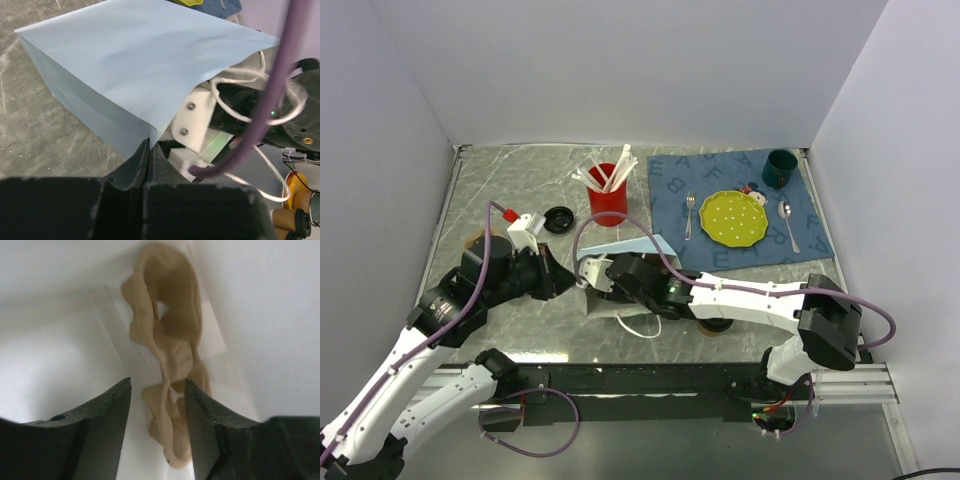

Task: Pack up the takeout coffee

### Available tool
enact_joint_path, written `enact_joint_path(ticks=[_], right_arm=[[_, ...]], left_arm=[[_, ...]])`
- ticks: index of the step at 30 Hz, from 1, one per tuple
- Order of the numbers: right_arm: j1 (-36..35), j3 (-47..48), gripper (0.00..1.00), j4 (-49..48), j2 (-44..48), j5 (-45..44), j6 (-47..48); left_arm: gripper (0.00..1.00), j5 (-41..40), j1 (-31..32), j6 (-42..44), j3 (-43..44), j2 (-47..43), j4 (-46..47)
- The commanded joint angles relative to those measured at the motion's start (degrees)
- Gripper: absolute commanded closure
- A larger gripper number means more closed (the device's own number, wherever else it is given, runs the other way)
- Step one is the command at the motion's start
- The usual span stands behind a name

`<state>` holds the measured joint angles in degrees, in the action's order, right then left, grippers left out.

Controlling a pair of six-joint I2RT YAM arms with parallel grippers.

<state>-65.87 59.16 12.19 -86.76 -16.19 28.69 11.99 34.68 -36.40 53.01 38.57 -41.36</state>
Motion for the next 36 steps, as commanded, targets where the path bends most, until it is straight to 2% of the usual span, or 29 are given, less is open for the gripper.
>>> enact_joint_path(ticks=[1, 2, 4, 6, 10, 23, 25, 28, 29, 30, 36], right_arm=[[0.8, -2.5, 0.54, -2.3, 0.9, -4.7, -2.9], [1.2, -3.7, 0.57, -2.9, 2.2, -4.6, -3.1], [1.5, -4.6, 0.57, -3.8, 3.3, -3.5, -3.1], [2.3, -5.2, 0.50, -3.7, 4.1, -2.2, -2.5], [4.1, -6.2, 0.46, -2.8, 4.7, 2.0, -1.8], [6.6, -5.5, 0.48, -3.5, 1.2, 8.3, 1.1], [6.5, -5.1, 0.55, -3.3, 0.4, 8.5, 1.0], [6.5, -3.9, 0.80, -3.4, -0.8, 7.9, 0.6], [6.5, -3.7, 0.94, -3.7, -1.0, 7.9, 0.6], [6.6, -3.3, 1.00, -3.7, -0.9, 8.0, 0.7], [6.5, -2.9, 1.00, -4.6, 3.8, 8.4, 1.6]], left_arm=[[0.99, 3.9, 0.6, -2.0, 1.4, -0.6, 3.0], [0.99, 3.6, 0.5, -1.9, 1.4, -0.4, 2.9], [0.99, 3.5, 0.6, -1.6, 1.6, 0.0, 2.5], [0.99, 3.1, 0.6, -1.4, 1.7, 0.2, 2.5], [0.99, 2.9, 0.7, -1.8, 1.7, 0.5, 3.1], [0.99, 2.8, 0.6, -3.3, 2.1, 0.5, 3.9], [0.99, 2.9, 0.6, -3.3, 2.1, 0.7, 3.9], [0.99, 2.8, 0.6, -3.4, 2.1, 0.5, 3.8], [0.99, 2.6, 0.6, -3.4, 2.1, 0.5, 3.8], [0.99, 2.6, 0.6, -3.3, 2.1, 0.5, 3.7], [0.99, 0.9, 0.6, -2.5, 1.7, 0.4, 1.4]])
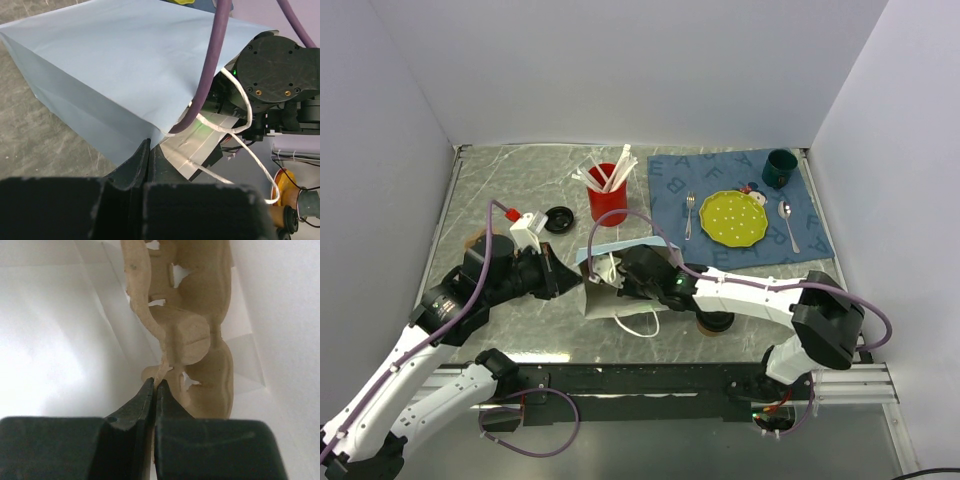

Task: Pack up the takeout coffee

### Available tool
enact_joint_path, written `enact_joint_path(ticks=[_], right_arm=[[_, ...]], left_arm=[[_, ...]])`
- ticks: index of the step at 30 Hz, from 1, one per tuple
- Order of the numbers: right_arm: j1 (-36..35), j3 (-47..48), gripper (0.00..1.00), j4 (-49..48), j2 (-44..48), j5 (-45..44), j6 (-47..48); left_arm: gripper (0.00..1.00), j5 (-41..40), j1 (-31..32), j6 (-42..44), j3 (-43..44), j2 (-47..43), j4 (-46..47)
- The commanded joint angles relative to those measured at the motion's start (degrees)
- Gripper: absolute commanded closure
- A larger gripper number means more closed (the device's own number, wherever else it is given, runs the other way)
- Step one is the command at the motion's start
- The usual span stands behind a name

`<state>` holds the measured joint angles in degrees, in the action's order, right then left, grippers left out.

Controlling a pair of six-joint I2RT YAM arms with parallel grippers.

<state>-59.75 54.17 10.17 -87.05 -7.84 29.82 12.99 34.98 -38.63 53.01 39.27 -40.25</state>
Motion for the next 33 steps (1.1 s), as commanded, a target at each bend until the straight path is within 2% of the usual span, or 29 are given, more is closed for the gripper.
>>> enact_joint_path(ticks=[1, 8, 11, 14, 20, 27, 33], right_arm=[[0.4, 2.3, 1.00, -2.4, 5.9, 0.5, 0.3], [0.4, 3.9, 1.00, 2.3, 13.1, 5.9, -1.0], [0.2, 6.6, 1.00, 8.3, 14.2, 10.4, -1.9], [0.1, 9.9, 1.00, 14.0, 15.1, 12.4, -2.5], [-1.2, 17.8, 1.00, 23.6, 16.3, 13.9, -2.8], [-2.6, 22.7, 1.00, 29.9, 17.9, 13.2, -3.3], [-2.7, 22.9, 1.00, 31.9, 19.9, 11.0, -2.8]], left_arm=[[0.99, -0.3, 0.3, -0.1, 1.7, -0.2, -0.2], [0.99, -4.0, 0.3, 1.5, 4.7, 3.1, -4.0], [0.99, -4.7, 0.2, 2.4, 7.7, 6.5, -5.5], [0.99, -5.0, 0.2, 3.3, 12.9, 10.7, -9.0], [0.99, -7.5, -0.1, 4.2, 29.0, 22.1, -21.0], [0.99, -2.7, -4.0, 2.2, 37.3, 27.3, -26.9], [0.98, 0.8, -6.9, 1.4, 41.9, 31.2, -29.4]])
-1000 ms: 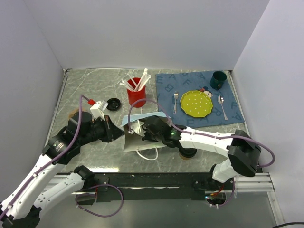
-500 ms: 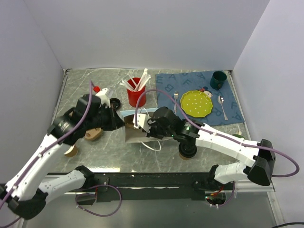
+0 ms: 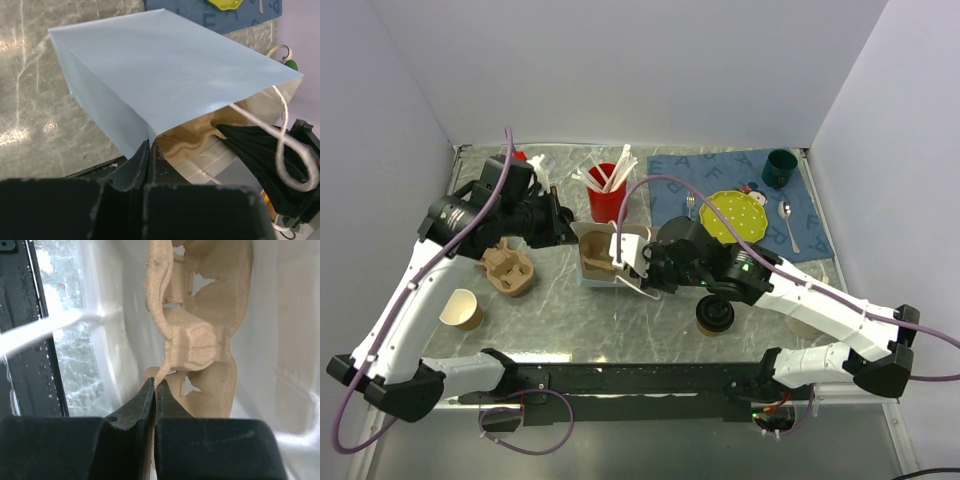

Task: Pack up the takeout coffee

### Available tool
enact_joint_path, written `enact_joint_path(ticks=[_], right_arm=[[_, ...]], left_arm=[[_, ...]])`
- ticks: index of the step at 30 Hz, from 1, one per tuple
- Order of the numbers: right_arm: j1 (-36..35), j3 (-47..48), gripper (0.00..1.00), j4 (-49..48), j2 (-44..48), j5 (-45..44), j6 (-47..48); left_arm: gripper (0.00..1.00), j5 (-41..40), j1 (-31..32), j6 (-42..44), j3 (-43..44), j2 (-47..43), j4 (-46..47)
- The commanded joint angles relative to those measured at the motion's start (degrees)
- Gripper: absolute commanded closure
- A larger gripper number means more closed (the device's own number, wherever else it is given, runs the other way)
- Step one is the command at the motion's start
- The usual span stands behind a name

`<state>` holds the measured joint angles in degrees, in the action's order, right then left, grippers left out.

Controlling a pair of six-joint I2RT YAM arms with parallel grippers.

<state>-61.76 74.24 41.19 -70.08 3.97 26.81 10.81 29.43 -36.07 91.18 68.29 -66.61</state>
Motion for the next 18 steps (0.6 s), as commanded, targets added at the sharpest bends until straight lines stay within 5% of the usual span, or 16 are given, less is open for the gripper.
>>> enact_joint_path(ticks=[1, 18], right_arm=[[-0.6, 2.9, 1.00, 0.9, 3.1, -1.0, 0.4], [-0.6, 1.3, 1.00, -0.8, 6.1, -5.7, 6.8]], left_arm=[[0.97, 3.0, -1.4, -1.2, 4.1, 2.6, -3.3], [0.85, 4.2, -4.8, -0.8, 13.1, 9.9, -10.2]])
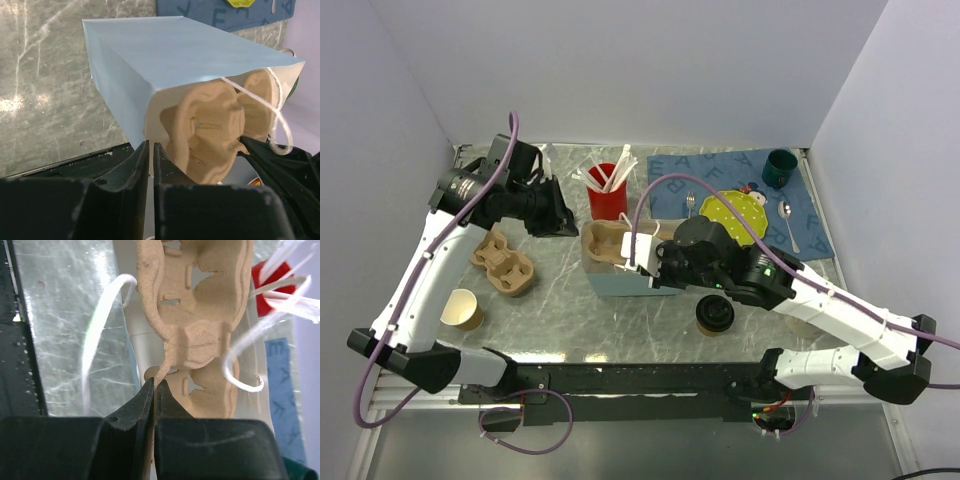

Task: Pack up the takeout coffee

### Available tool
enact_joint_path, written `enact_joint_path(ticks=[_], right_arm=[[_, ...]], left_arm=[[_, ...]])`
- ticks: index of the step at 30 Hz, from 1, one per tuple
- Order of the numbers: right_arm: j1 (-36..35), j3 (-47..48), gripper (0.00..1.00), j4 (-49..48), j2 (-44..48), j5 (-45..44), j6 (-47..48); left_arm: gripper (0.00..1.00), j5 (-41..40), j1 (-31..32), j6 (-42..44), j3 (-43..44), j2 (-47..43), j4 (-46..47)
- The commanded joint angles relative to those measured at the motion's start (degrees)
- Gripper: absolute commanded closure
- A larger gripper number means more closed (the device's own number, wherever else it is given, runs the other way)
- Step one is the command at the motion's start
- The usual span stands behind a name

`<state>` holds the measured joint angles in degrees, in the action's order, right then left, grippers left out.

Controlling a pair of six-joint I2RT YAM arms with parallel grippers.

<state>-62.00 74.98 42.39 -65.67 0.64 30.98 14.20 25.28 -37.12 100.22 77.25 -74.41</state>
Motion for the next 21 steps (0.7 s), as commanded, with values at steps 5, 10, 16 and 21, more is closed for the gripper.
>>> enact_joint_path(ticks=[5, 10, 16, 21], right_arm=[[-0.3, -0.9, 1.00, -3.8, 0.3, -5.4, 3.7], [-0.3, -2.3, 1.00, -6.4, -1.5, -8.9, 5.8], [0.7, -3.4, 1.00, -8.9, -3.3, -9.9, 7.4], [1.4, -3.0, 1.00, -9.5, -4.1, -10.2, 8.5]], left_arm=[[0.74, 0.0, -1.2, 0.9, 3.3, 0.9, -1.4], [0.63, 0.8, -1.4, 1.8, 2.1, 0.0, 1.4], [0.59, 1.3, -1.5, 2.2, 1.3, 0.3, 4.8], [0.59, 2.0, -1.5, 2.2, -2.3, 0.0, 8.6]])
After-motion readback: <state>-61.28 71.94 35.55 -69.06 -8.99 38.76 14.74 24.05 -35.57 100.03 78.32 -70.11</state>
